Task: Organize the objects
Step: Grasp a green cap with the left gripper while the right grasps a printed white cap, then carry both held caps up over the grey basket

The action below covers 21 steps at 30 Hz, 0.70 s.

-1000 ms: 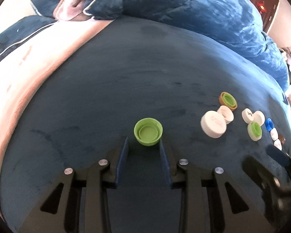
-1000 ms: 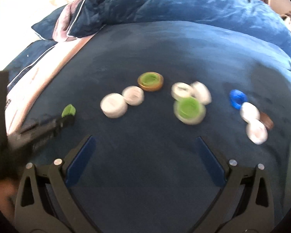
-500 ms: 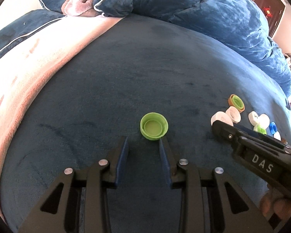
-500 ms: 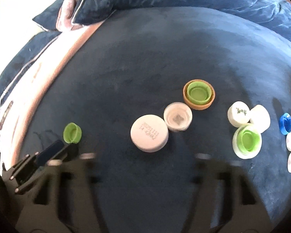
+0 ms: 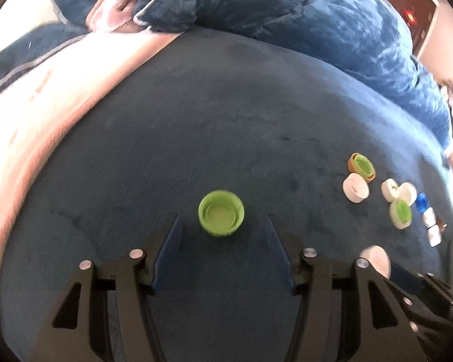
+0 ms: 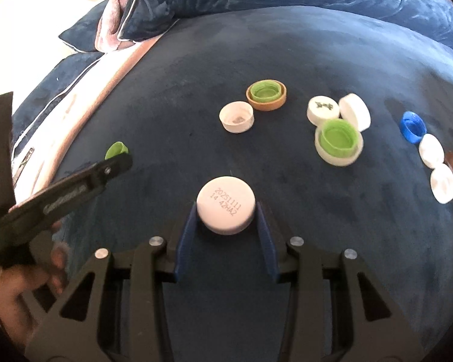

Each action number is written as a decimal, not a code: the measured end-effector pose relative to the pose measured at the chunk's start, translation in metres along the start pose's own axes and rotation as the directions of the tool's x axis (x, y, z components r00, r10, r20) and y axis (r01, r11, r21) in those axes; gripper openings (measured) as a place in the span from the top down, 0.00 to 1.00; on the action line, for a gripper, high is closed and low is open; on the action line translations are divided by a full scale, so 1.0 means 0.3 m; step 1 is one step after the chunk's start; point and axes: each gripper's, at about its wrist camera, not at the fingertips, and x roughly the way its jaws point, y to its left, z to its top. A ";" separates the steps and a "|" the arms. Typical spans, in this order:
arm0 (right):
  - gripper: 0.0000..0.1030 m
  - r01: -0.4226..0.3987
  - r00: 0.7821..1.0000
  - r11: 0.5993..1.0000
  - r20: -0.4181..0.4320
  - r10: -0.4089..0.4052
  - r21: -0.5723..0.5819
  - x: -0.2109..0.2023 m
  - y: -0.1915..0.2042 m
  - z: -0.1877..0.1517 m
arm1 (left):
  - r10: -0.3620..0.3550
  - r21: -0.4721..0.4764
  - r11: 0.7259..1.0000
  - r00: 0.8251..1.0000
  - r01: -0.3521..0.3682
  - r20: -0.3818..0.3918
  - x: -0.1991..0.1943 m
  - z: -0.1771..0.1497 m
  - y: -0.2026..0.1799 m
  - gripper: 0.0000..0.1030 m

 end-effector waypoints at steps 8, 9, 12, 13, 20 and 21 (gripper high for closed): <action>0.60 -0.010 0.999 1.000 0.030 0.010 0.017 -0.060 -0.020 -0.029 | -0.041 0.009 0.999 0.999 0.042 -0.034 -0.043 -0.024 -0.043 0.71; 0.60 -0.011 0.999 1.000 0.038 0.010 0.023 -0.074 -0.024 -0.033 | -0.059 0.023 0.998 0.998 0.059 -0.036 -0.062 -0.032 -0.062 0.71; 0.60 -0.009 0.998 0.999 0.070 0.006 0.046 -0.131 -0.037 -0.053 | -0.099 0.077 0.992 0.994 0.102 -0.034 -0.122 -0.053 -0.130 0.71; 0.60 -0.005 0.996 0.998 0.085 0.001 0.055 -0.160 -0.046 -0.063 | -0.123 0.091 0.988 0.992 0.126 -0.034 -0.145 -0.060 -0.157 0.71; 0.60 0.033 0.984 0.992 0.172 -0.053 0.119 -0.338 -0.123 -0.110 | -0.236 0.203 0.950 0.971 0.237 -0.031 -0.298 -0.108 -0.349 0.71; 0.60 0.037 0.980 0.991 0.187 -0.061 0.129 -0.366 -0.135 -0.114 | -0.248 0.218 0.944 0.968 0.249 -0.029 -0.313 -0.109 -0.376 0.71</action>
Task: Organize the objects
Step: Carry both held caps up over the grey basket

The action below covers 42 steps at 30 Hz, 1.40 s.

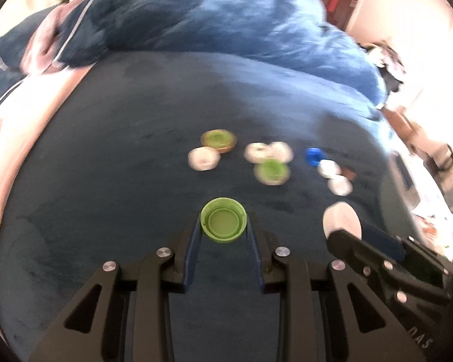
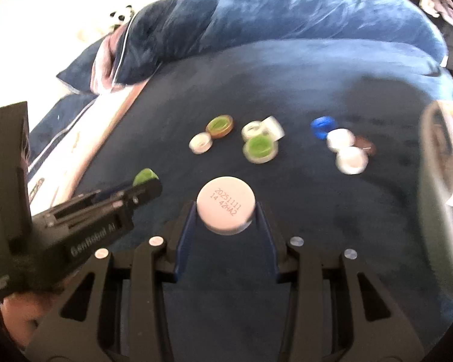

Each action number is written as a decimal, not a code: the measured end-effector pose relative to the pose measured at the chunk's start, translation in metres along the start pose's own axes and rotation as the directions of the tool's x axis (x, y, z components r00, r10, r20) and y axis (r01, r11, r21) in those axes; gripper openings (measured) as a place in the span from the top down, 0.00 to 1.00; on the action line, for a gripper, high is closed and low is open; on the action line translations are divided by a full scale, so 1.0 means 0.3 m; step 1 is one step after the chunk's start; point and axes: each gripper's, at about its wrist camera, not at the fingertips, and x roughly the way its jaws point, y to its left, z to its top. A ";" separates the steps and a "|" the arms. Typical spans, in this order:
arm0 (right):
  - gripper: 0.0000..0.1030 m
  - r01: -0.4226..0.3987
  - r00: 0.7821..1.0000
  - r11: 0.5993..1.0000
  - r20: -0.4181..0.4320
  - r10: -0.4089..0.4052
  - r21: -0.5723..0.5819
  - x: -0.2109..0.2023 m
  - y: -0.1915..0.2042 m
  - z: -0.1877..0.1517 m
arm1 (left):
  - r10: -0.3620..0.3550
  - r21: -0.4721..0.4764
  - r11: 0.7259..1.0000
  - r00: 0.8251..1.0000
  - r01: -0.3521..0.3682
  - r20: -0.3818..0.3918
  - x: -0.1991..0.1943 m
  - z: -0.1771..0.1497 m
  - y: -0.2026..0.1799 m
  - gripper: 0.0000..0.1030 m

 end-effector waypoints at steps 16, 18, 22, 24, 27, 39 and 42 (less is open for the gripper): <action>0.60 0.176 0.966 0.971 0.162 -0.202 0.163 -0.369 -0.262 -0.013 | -0.194 0.210 0.960 0.980 0.184 0.030 -0.113 0.030 -0.462 0.71; 0.60 0.193 0.959 0.963 0.170 -0.225 0.189 -0.403 -0.298 -0.021 | -0.219 0.238 0.949 0.975 0.207 0.027 -0.124 0.030 -0.526 0.71; 0.60 0.228 0.943 0.943 0.184 -0.276 0.242 -0.476 -0.383 -0.046 | -0.259 0.289 0.926 0.966 0.244 0.017 -0.140 0.018 -0.640 0.71; 0.60 0.239 0.936 0.932 0.190 -0.296 0.273 -0.508 -0.423 -0.062 | -0.287 0.313 0.910 0.958 0.271 0.005 -0.142 0.010 -0.703 0.71; 0.60 0.242 0.927 0.911 0.199 -0.318 0.333 -0.551 -0.489 -0.080 | -0.316 0.349 0.888 0.949 0.299 -0.008 -0.139 0.000 -0.785 0.71; 0.59 0.219 0.907 0.839 0.212 -0.363 0.499 -0.626 -0.682 -0.102 | -0.365 0.402 0.843 0.929 0.358 -0.063 -0.068 0.004 -0.969 0.71; 0.59 0.218 0.909 0.840 0.210 -0.360 0.497 -0.612 -0.689 -0.098 | -0.373 0.393 0.841 0.925 0.372 -0.076 -0.041 0.015 -0.985 0.71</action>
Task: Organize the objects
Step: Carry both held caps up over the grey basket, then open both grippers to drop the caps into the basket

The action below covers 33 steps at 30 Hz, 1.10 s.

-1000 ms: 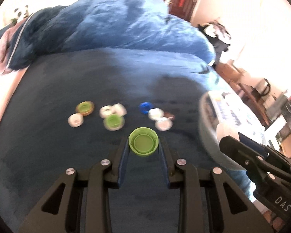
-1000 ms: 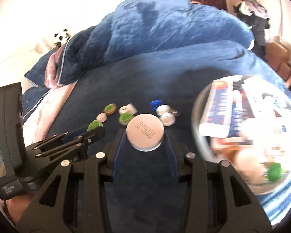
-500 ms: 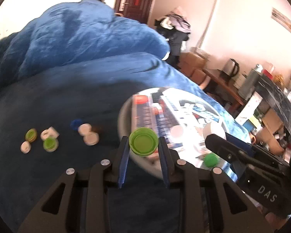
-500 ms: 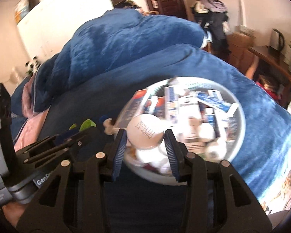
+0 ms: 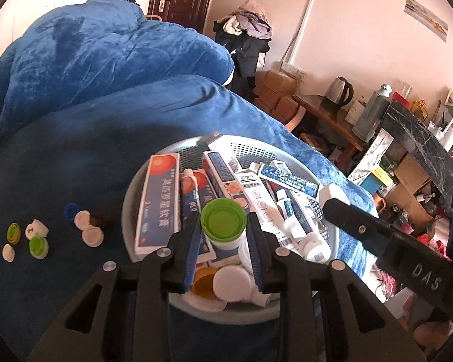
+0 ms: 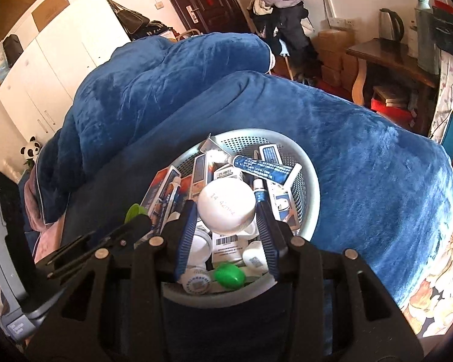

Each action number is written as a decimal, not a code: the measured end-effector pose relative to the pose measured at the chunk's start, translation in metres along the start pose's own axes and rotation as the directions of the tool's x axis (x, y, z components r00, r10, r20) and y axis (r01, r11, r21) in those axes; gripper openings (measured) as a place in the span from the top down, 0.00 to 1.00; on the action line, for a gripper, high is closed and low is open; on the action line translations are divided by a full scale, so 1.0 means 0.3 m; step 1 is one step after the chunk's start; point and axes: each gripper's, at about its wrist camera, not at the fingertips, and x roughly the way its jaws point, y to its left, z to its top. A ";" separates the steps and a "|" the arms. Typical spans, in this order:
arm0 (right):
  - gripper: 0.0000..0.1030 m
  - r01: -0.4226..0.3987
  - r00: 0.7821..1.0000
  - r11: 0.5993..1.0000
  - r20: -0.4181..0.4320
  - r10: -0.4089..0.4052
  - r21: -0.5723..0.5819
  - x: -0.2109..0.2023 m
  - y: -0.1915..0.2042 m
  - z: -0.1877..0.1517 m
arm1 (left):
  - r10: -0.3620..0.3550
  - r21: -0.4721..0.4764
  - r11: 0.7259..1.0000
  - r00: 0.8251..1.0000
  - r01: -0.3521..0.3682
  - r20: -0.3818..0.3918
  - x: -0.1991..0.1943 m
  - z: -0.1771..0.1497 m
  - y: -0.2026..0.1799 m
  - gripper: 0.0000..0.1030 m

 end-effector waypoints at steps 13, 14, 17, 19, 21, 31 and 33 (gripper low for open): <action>0.58 -0.045 0.999 0.997 -0.015 0.046 0.064 0.070 -0.038 0.008 | -0.015 -0.030 0.999 1.000 0.014 -0.022 0.081 0.030 0.029 0.71; 0.58 -0.046 0.999 0.997 -0.011 0.047 0.064 0.067 -0.037 0.010 | -0.014 -0.029 0.999 1.000 0.013 -0.022 0.082 0.030 0.027 0.71; 0.58 -0.046 0.999 0.997 0.004 0.046 0.060 0.057 -0.033 0.012 | -0.013 -0.026 1.000 1.000 0.013 -0.019 0.080 0.030 0.022 0.71; 0.58 -0.036 0.999 0.998 0.011 0.035 0.053 0.049 -0.029 0.012 | -0.012 -0.018 1.000 1.000 0.012 -0.014 0.080 0.033 0.015 0.71; 0.58 -0.016 1.000 0.999 0.018 0.015 0.052 0.045 -0.030 0.013 | -0.009 -0.012 1.000 1.000 0.009 -0.016 0.081 0.033 0.012 0.70; 0.12 0.040 0.998 0.993 0.046 -0.046 0.113 0.022 -0.078 0.011 | 0.022 -0.003 1.000 1.000 -0.022 -0.008 0.062 0.032 0.014 0.17; 0.09 0.046 0.998 0.993 0.040 -0.050 0.111 0.024 -0.076 0.012 | 0.047 0.027 0.999 0.999 -0.047 -0.003 0.054 0.030 0.001 0.09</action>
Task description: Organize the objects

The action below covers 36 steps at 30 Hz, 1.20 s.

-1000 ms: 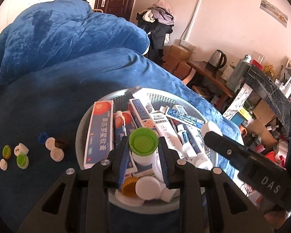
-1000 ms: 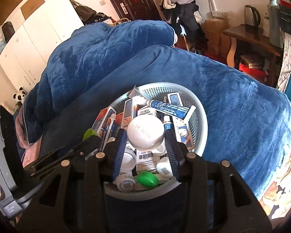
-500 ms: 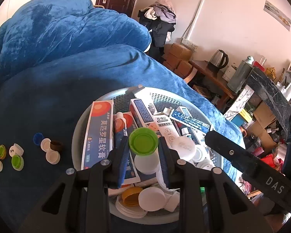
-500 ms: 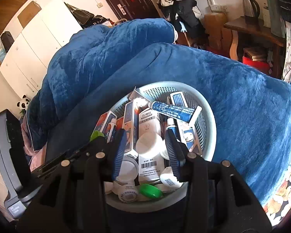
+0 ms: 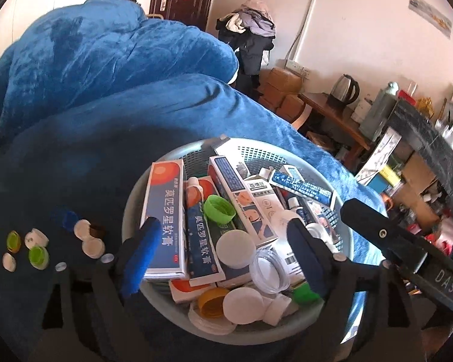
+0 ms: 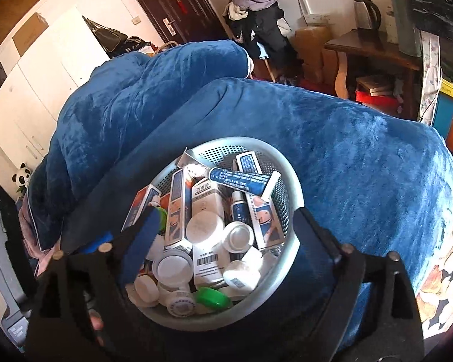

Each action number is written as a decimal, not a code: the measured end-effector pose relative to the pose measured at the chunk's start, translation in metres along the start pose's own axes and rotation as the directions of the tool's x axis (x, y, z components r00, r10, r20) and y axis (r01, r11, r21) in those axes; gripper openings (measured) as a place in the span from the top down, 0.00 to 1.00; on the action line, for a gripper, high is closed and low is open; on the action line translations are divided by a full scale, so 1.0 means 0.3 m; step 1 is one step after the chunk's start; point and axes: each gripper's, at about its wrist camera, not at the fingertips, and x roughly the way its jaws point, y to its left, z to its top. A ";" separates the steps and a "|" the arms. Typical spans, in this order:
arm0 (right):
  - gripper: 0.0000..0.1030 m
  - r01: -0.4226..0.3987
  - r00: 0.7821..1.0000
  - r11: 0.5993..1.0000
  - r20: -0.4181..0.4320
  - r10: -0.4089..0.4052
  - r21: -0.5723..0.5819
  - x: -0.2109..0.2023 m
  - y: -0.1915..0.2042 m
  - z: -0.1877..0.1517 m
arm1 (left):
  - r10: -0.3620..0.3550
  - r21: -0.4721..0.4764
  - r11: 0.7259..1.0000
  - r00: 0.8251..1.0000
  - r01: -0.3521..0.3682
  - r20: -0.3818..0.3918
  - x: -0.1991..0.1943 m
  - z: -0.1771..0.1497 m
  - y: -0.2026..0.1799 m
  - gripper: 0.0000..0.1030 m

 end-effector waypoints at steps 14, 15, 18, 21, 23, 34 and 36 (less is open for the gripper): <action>0.00 0.043 0.999 0.999 0.028 -0.043 -0.019 -0.013 -0.009 -0.001 | 0.023 0.026 0.999 1.000 -0.023 0.011 -0.014 -0.007 -0.006 0.01; 0.00 0.046 0.999 0.999 0.029 -0.045 -0.020 -0.014 -0.009 -0.001 | 0.024 0.025 0.999 1.000 -0.024 0.009 -0.014 -0.008 -0.008 0.01; 0.00 0.049 0.998 0.999 0.028 -0.048 -0.021 -0.013 -0.008 -0.004 | 0.026 0.025 0.999 1.000 -0.026 0.007 -0.014 -0.011 -0.006 0.01; 0.00 0.051 0.998 0.998 0.030 -0.050 -0.023 -0.013 -0.008 -0.005 | 0.026 0.024 0.999 1.000 -0.026 0.006 -0.013 -0.012 -0.005 0.01; 0.00 0.049 0.998 0.999 0.028 -0.049 -0.022 -0.010 -0.008 -0.004 | 0.027 0.024 0.999 1.000 -0.027 0.006 -0.013 -0.012 -0.005 0.01; 0.00 0.049 0.998 0.998 0.032 -0.048 -0.026 -0.015 -0.010 -0.005 | 0.028 0.024 0.999 1.000 -0.028 0.007 -0.012 -0.014 0.000 0.01; 0.00 0.050 0.998 0.998 0.034 -0.049 -0.026 -0.015 -0.009 -0.005 | 0.027 0.023 0.999 1.000 -0.027 0.006 -0.012 -0.015 0.001 0.01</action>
